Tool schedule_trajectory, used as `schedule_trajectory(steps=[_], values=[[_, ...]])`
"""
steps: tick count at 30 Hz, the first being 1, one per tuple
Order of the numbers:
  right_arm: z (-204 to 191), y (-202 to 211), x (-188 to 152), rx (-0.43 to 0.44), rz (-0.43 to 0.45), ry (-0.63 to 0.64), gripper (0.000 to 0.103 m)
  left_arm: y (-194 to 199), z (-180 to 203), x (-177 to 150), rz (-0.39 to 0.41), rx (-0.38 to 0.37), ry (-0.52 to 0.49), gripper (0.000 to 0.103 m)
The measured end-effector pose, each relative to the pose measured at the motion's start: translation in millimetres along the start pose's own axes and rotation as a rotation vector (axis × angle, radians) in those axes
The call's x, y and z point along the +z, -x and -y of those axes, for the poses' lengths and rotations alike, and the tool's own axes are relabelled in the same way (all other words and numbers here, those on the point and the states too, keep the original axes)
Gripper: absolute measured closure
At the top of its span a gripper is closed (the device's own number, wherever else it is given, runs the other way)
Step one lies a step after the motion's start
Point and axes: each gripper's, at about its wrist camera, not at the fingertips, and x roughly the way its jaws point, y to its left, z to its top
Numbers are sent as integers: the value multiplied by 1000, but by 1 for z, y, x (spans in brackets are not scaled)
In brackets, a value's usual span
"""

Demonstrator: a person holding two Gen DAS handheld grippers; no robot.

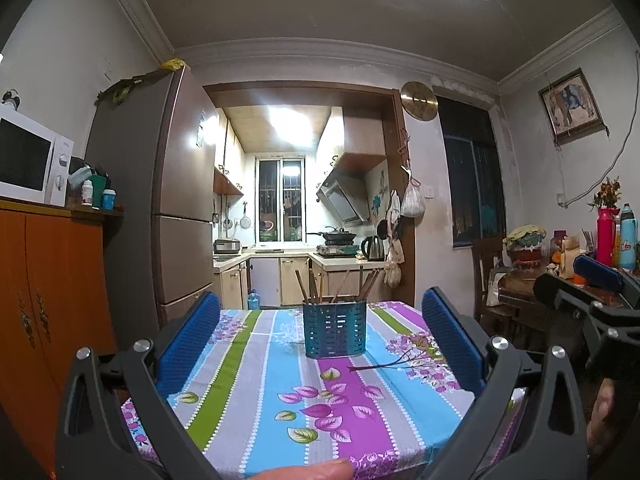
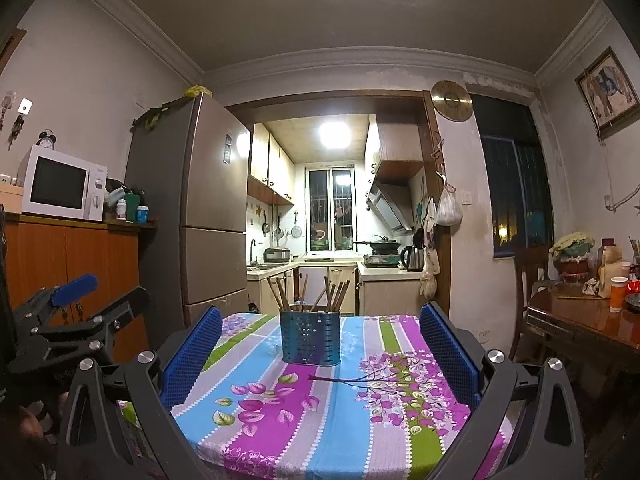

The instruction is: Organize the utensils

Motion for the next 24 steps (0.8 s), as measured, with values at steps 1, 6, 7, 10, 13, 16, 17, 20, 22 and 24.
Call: schedule_trajectory(steps=[1,6,7,10,13,16,17,20,22,24], values=[[0,1,1,-1,2,2,4,1,0,1,3,1,0,5],[-1,3,3,-5,10,14,4,2,-1,1,6,-3,-2,5],[-2,3,3,-6,11,17,4,2,-1,2,6,-3,-4,5],[-2,3,4,-9,13,26,4,3,-1,1,8,-7,-7,5],[-2,0,1,-4,5,27,4,4,-2,-1,10,-13,-10,5],[-5,1,-5,-2,26,40,4,5,-2,-6,27,-20,-13,5],[-6,0,-10,-4,35,50,4,5,-1,-10,38,-14,-21,5],[-5,-5,-24,-4,32,49,4,2,1,-27,48,-9,-48,5],[-4,-9,-32,-3,18,40,4,-2,2,-38,27,-7,-59,5],[0,-11,-38,-5,8,24,4,-5,2,-45,10,-7,-61,5]])
